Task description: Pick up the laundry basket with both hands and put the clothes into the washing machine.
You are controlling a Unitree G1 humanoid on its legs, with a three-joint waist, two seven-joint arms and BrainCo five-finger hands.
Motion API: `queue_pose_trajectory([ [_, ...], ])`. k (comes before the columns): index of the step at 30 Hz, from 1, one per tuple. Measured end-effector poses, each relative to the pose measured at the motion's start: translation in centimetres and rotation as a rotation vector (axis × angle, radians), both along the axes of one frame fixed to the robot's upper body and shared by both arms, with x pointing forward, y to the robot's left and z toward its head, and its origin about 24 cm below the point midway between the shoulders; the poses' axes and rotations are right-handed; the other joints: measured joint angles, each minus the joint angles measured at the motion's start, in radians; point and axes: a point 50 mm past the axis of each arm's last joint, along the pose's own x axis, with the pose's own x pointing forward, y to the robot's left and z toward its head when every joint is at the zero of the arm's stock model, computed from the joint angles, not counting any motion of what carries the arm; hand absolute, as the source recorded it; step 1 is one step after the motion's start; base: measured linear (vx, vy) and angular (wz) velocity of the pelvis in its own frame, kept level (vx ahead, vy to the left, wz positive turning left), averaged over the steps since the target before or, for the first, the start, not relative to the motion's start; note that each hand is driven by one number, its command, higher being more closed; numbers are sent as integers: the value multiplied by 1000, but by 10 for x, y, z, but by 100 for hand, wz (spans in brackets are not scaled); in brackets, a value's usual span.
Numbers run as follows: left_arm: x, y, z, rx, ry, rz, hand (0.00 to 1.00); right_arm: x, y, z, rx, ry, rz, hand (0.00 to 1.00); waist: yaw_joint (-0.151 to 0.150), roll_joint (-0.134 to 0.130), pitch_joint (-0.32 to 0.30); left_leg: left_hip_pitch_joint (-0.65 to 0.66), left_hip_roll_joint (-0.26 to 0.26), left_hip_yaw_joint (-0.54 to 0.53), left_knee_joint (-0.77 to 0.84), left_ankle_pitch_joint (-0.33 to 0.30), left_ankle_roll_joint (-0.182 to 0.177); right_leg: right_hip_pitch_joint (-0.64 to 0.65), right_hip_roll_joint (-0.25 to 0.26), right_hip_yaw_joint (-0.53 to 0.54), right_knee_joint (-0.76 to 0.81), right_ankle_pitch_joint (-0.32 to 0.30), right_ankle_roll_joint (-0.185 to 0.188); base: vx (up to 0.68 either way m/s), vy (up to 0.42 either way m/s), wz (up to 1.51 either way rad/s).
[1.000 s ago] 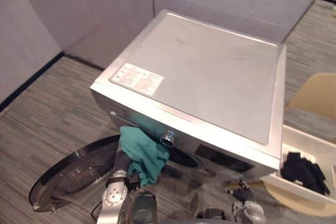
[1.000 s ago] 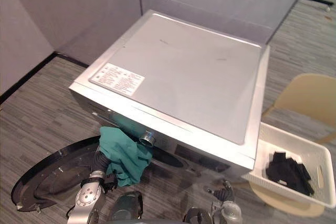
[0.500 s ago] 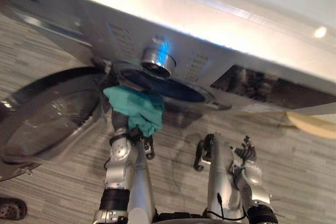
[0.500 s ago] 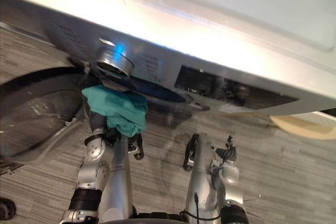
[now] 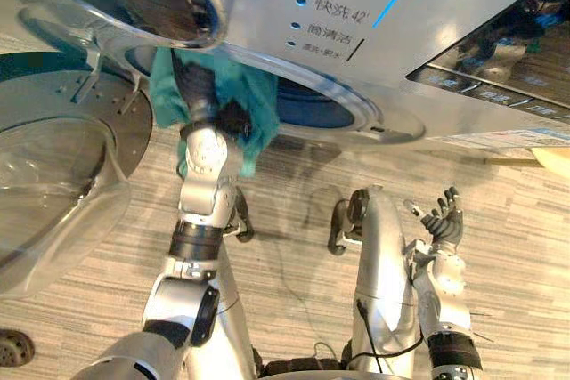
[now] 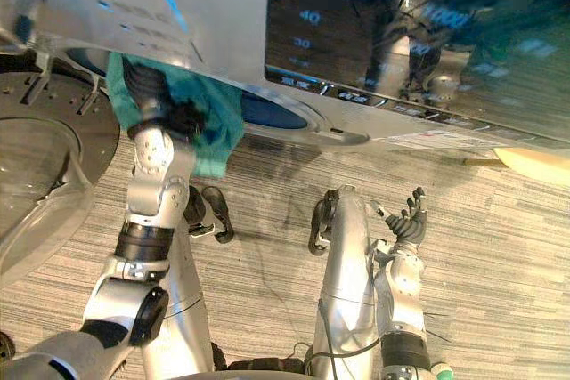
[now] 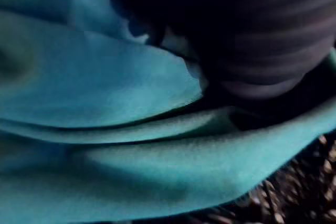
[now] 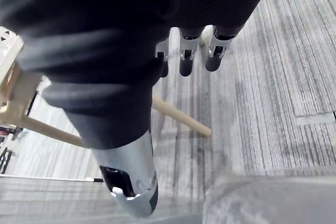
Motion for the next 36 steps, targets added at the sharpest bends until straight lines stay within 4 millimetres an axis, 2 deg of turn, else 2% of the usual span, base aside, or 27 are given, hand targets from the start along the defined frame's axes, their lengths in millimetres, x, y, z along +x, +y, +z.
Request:
queue_pose_trajectory([
  [6,-15,-16,80,184,-281,17,100,-4,0,-18,13,84,19,0,-19,-3,1,-46,17,-3,41,0,0,-60,22,18,44,0,-1,3,-45,-10],
  [8,-20,-19,104,362,-378,118,100,-4,4,-22,27,95,42,0,-34,-4,2,-75,27,-13,69,-1,-1,-88,30,22,71,-2,-4,-8,-50,-12],
  [11,-18,-31,125,628,-450,315,100,-3,7,-22,34,86,57,0,-40,-17,9,-107,35,-21,99,-1,-1,-123,34,27,104,-1,-4,-12,-58,-8],
  [12,-15,-34,128,703,-460,373,0,-2,8,-21,34,81,61,0,-41,-18,9,-120,36,-25,106,-1,0,-135,36,27,111,-1,-4,-13,-39,-4],
  [13,-13,-36,129,768,-464,442,0,-2,8,-21,33,79,63,0,-42,-20,10,-126,39,-26,112,-1,0,-142,39,28,117,-1,-5,-7,-41,-9],
  [15,0,-34,127,1024,-461,708,0,3,11,-22,25,78,82,0,-46,-23,12,-151,49,-41,141,-4,0,-157,49,21,132,-1,-5,4,-38,-16],
  [18,15,-32,117,1276,-447,933,0,3,11,-22,19,67,83,0,-56,-23,12,-164,50,-45,162,-10,9,-164,46,23,146,-1,-5,7,-8,-2],
  [22,26,-26,113,1411,-394,1022,0,6,13,-21,-9,64,121,0,-54,-23,12,-165,49,-43,171,-12,13,-165,45,26,154,-1,-5,0,0,0],
  [27,27,-16,119,1380,-337,1015,0,7,13,-19,-24,57,138,0,-53,-23,12,-165,49,-44,170,-12,13,-165,44,27,155,-1,-4,12,-31,0],
  [32,26,-2,128,1103,-219,849,0,8,13,-16,-21,47,150,0,-47,-23,12,-157,49,-44,168,-11,11,-161,43,29,162,-1,-5,26,-41,2],
  [34,22,7,118,982,-196,751,0,9,13,-15,-16,52,151,0,-48,-23,12,-139,48,-43,161,-9,7,-146,43,29,161,-2,-7,19,-49,4],
  [36,23,11,95,914,-146,659,0,7,11,-17,-14,72,141,0,-37,-23,12,-108,45,-43,143,-5,1,-115,39,23,150,-7,-15,6,-51,12],
])
